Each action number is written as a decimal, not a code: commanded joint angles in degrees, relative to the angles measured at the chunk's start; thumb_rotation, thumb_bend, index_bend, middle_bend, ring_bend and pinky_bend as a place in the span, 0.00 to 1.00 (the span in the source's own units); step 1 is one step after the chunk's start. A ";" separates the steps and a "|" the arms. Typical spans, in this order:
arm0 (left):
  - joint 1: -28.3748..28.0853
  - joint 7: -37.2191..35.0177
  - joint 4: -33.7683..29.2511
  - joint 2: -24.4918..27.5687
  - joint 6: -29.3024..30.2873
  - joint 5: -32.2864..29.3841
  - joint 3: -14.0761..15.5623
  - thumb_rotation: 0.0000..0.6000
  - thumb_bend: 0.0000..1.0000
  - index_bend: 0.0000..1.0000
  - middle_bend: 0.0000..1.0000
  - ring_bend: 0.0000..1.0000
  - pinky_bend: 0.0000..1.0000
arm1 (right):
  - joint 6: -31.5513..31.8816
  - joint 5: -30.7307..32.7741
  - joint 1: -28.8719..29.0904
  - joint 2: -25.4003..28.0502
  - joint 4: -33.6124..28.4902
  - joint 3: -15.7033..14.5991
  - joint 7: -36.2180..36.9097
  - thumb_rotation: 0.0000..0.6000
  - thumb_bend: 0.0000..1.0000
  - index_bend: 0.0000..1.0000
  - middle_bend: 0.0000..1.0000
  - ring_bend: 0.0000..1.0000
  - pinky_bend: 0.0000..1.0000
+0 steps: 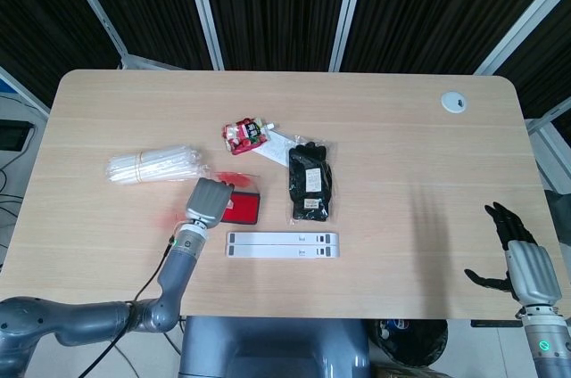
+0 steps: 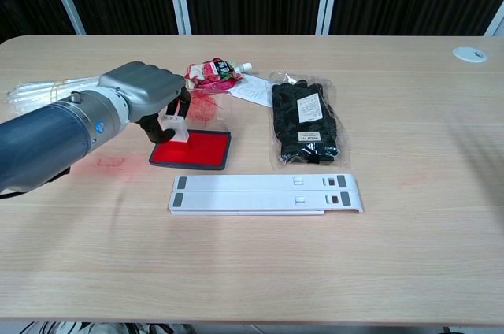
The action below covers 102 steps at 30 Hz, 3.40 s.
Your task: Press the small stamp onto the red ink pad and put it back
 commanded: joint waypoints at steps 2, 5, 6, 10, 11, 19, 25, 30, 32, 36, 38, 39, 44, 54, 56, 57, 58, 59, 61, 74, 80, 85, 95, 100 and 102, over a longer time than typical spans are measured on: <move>-0.21 -0.19 0.39 -0.22 -0.21 -0.17 0.20 1.00 0.53 0.77 0.77 0.60 0.66 | -0.04 0.02 0.02 0.01 0.01 0.00 0.01 1.00 0.10 0.00 0.00 0.00 0.18; -0.45 -0.27 0.90 -0.50 -0.36 -0.36 0.35 1.00 0.53 0.77 0.77 0.60 0.66 | -0.08 0.05 0.03 0.00 0.03 0.01 0.03 1.00 0.10 0.00 0.00 0.00 0.18; -0.52 -0.22 1.07 -0.57 -0.42 -0.42 0.44 1.00 0.53 0.77 0.77 0.60 0.66 | -0.08 0.06 0.03 0.00 0.03 0.01 0.03 1.00 0.10 0.00 0.00 0.00 0.18; -0.75 -0.09 1.75 -0.88 -0.56 -0.66 0.79 1.00 0.53 0.77 0.77 0.60 0.66 | -0.05 0.09 0.02 -0.01 0.04 0.03 0.04 1.00 0.10 0.00 0.00 0.00 0.18; -0.78 -0.09 1.87 -0.93 -0.57 -0.72 0.85 1.00 0.53 0.77 0.77 0.60 0.66 | -0.03 0.10 0.02 -0.02 0.04 0.04 0.04 1.00 0.10 0.00 0.00 0.00 0.18; -0.93 0.11 2.60 -1.23 -0.94 -1.42 1.54 1.00 0.53 0.77 0.77 0.60 0.66 | 0.03 0.06 0.02 -0.06 0.05 0.04 0.00 1.00 0.10 0.00 0.00 0.00 0.18; -1.09 -0.05 2.67 -1.35 -0.77 -1.38 1.70 1.00 0.53 0.77 0.77 0.60 0.66 | 0.10 0.02 0.00 -0.05 0.07 0.06 0.06 1.00 0.10 0.00 0.00 0.00 0.18; -1.33 -0.16 1.86 -0.79 -0.18 -0.96 1.57 1.00 0.53 0.77 0.77 0.60 0.66 | 0.15 -0.03 0.00 -0.03 0.04 0.06 0.07 1.00 0.10 0.00 0.00 0.00 0.18; -1.39 -0.32 1.21 -0.44 0.12 -0.83 1.39 1.00 0.53 0.77 0.77 0.60 0.66 | 0.16 -0.04 -0.02 -0.02 0.03 0.05 0.09 1.00 0.10 0.00 0.00 0.00 0.18; -1.59 -0.13 0.09 0.26 0.49 -0.65 1.31 1.00 0.53 0.77 0.77 0.60 0.66 | 0.15 -0.04 0.00 -0.04 0.03 0.05 0.05 1.00 0.10 0.00 0.00 0.00 0.18; -1.68 -0.13 -0.51 0.56 0.67 -0.53 1.25 1.00 0.53 0.77 0.77 0.60 0.66 | 0.21 -0.07 -0.01 -0.06 0.03 0.06 0.03 1.00 0.10 0.00 0.00 0.00 0.18; -1.72 -0.13 -0.82 0.72 0.77 -0.49 1.22 1.00 0.53 0.77 0.77 0.60 0.66 | 0.22 -0.07 -0.02 -0.07 0.03 0.06 0.01 1.00 0.10 0.00 0.00 0.00 0.18; -1.86 0.00 -1.44 1.01 1.04 -0.86 1.37 1.00 0.53 0.77 0.77 0.60 0.66 | 0.22 -0.06 -0.03 -0.05 -0.03 0.04 -0.05 1.00 0.10 0.00 0.00 0.00 0.18; -2.09 -0.09 -0.90 0.43 1.07 -1.14 1.96 1.00 0.53 0.77 0.77 0.60 0.66 | 0.07 0.02 0.01 0.02 -0.08 0.05 0.08 1.00 0.10 0.00 0.00 0.00 0.18; -2.09 -0.09 -0.60 0.22 1.04 -1.24 2.13 1.00 0.53 0.77 0.77 0.60 0.66 | 0.08 0.03 0.01 0.03 -0.07 0.05 0.11 1.00 0.10 0.00 0.00 0.00 0.18; -2.07 -0.11 -0.42 0.11 1.03 -1.31 2.23 1.00 0.53 0.77 0.77 0.60 0.66 | 0.08 0.04 0.00 0.03 -0.08 0.05 0.13 1.00 0.10 0.00 0.00 0.00 0.18; -2.06 -0.14 -0.24 0.01 1.01 -1.34 2.32 1.00 0.53 0.77 0.77 0.60 0.66 | 0.06 0.06 0.00 0.04 -0.08 0.04 0.15 1.00 0.10 0.00 0.00 0.00 0.18; -2.05 -0.16 -0.08 -0.07 1.00 -1.35 2.39 1.00 0.53 0.77 0.77 0.60 0.66 | 0.03 0.08 0.00 0.05 -0.10 0.05 0.17 1.00 0.11 0.00 0.00 0.00 0.18; -2.02 -0.28 0.17 -0.21 0.97 -1.33 2.52 1.00 0.53 0.77 0.77 0.60 0.66 | 0.02 0.07 0.01 0.07 -0.12 0.05 0.17 1.00 0.11 0.00 0.00 0.00 0.18; -1.72 -0.54 1.79 -0.93 0.55 -1.53 3.33 1.00 0.53 0.77 0.77 0.60 0.66 | 0.04 0.06 0.02 0.02 -0.08 0.05 0.16 1.00 0.11 0.00 0.00 0.00 0.18; -1.68 -0.65 1.64 -0.84 0.75 -1.28 3.25 1.00 0.53 0.77 0.77 0.60 0.66 | 0.08 0.05 0.00 0.02 -0.14 0.04 0.13 1.00 0.11 0.00 0.00 0.00 0.18; -1.77 -0.77 0.57 -0.30 1.23 -0.86 2.79 1.00 0.53 0.77 0.77 0.60 0.66 | 0.09 0.06 -0.01 0.02 -0.15 0.05 0.15 1.00 0.11 0.00 0.00 0.00 0.18; -1.41 -0.66 -5.26 3.44 3.88 1.24 2.18 1.00 0.53 0.77 0.77 0.60 0.66 | 0.19 0.00 -0.05 -0.01 -0.10 0.03 0.09 1.00 0.11 0.00 0.00 0.00 0.18; -0.13 -1.08 -8.88 6.55 5.35 1.90 2.88 1.00 0.53 0.77 0.77 0.60 0.66 | 0.36 -0.16 -0.10 -0.04 -0.10 -0.02 -0.08 1.00 0.11 0.00 0.00 0.00 0.18; 0.50 -1.39 -9.83 7.59 5.91 2.14 3.28 1.00 0.53 0.77 0.77 0.60 0.66 | 0.41 -0.21 -0.12 -0.05 -0.10 -0.03 -0.12 1.00 0.11 0.00 0.00 0.00 0.18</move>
